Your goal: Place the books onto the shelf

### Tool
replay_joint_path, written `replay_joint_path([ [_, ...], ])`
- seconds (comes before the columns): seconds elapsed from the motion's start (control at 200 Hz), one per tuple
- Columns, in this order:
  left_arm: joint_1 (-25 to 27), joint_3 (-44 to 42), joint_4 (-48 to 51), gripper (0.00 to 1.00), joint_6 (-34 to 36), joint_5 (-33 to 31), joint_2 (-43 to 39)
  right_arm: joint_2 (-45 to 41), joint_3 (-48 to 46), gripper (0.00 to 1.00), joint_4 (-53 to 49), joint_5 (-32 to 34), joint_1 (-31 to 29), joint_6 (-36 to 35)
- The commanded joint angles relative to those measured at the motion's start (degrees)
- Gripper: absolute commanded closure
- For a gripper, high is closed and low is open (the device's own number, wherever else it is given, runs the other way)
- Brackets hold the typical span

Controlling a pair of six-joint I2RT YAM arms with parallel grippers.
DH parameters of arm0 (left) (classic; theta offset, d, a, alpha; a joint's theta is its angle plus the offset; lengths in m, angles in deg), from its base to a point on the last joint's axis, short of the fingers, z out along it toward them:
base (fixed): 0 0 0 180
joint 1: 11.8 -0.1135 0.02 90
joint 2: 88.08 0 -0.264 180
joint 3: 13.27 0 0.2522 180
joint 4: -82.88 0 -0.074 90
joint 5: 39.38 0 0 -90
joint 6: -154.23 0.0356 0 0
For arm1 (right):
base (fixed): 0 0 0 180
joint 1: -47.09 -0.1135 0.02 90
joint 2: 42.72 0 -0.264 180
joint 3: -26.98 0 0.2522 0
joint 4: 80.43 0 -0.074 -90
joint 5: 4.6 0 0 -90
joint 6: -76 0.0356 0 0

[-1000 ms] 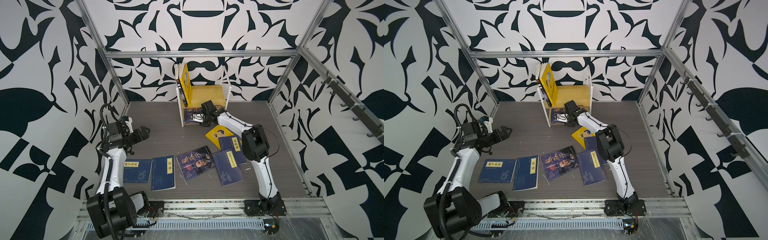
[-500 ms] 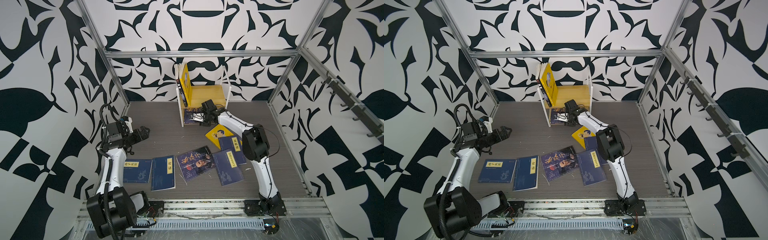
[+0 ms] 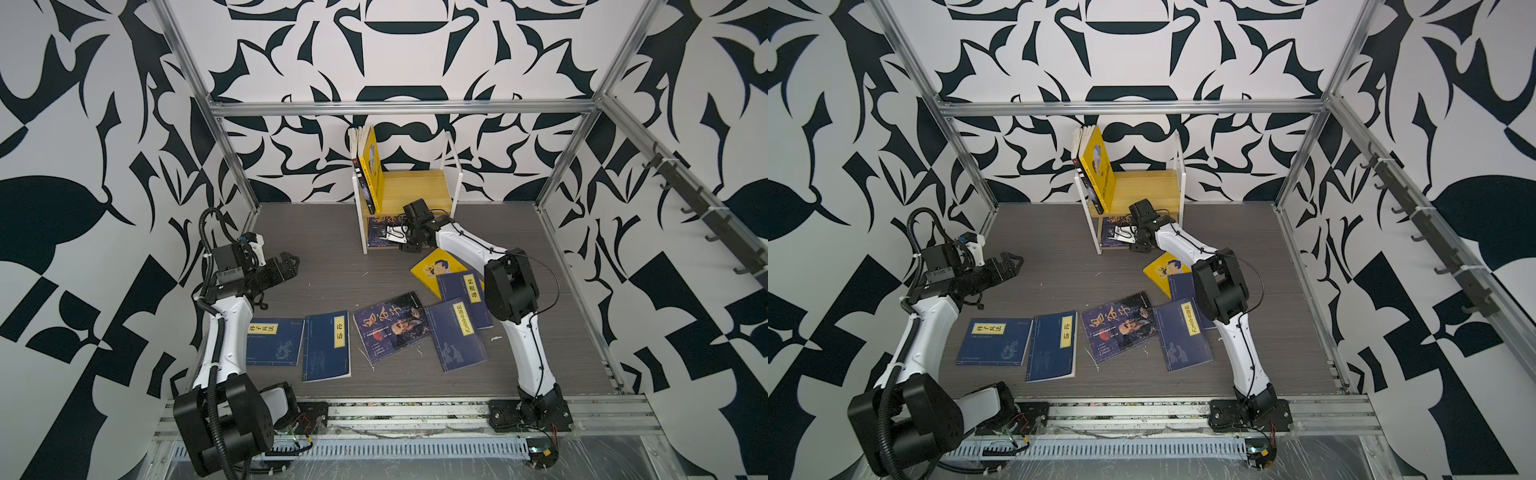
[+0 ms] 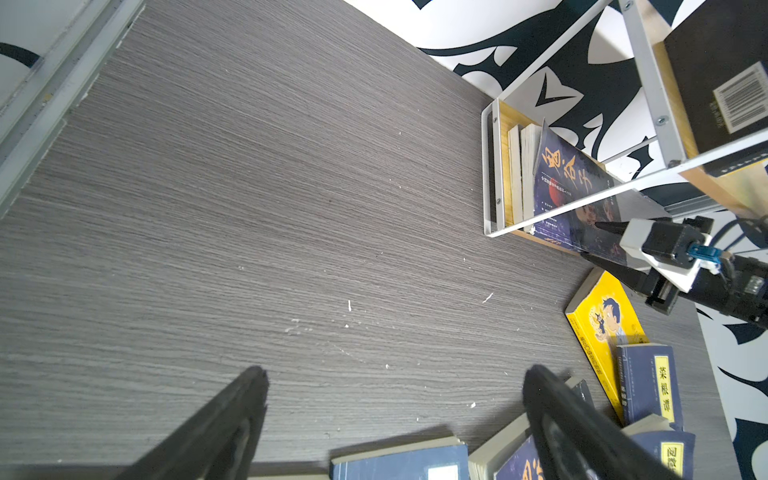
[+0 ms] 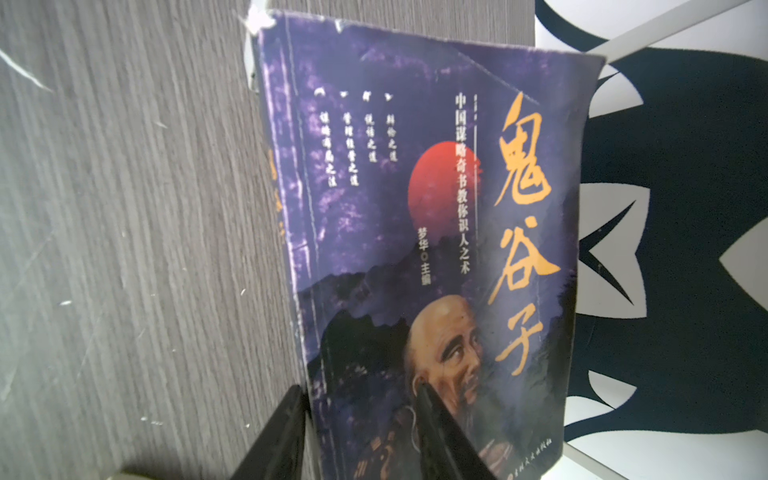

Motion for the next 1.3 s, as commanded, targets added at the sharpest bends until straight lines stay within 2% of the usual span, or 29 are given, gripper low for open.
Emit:
replay_joint_path([
  [0.0, -0.3, -0.2, 0.4, 0.0, -0.2, 0.6, -0.5, 0.0, 2.4, 0.59, 3.0, 0.5, 0.5, 1.0],
  [0.96, -0.5, -0.6, -0.1, 0.0, -0.1, 0.9, -0.5, -0.1, 3.6, 0.63, 3.9, -1.8, 0.3, 3.5],
  [1.115, -0.3, 0.7, 2.0, 0.0, 4.6, 1.3, -0.7, -4.8, 0.5, 0.52, 2.4, -2.5, -1.2, 4.4],
  [1.295, 0.8, 3.6, 7.4, 0.0, 12.6, -0.7, -0.4, -16.1, -10.5, 0.41, 3.5, -5.4, -4.9, 8.5],
])
